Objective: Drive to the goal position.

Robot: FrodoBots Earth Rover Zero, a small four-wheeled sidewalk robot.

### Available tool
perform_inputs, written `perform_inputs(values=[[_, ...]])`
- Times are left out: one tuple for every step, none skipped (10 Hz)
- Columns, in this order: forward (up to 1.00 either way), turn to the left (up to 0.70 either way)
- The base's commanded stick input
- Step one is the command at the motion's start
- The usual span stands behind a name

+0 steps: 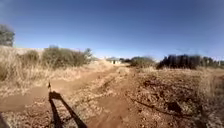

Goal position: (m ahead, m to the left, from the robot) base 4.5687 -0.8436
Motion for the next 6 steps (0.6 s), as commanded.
perform_inputs(values=[[0.5, 0.0], [0.5, 0.0], [0.5, 0.0], [0.5, 0.0], [0.5, 0.0], [0.5, 0.0]])
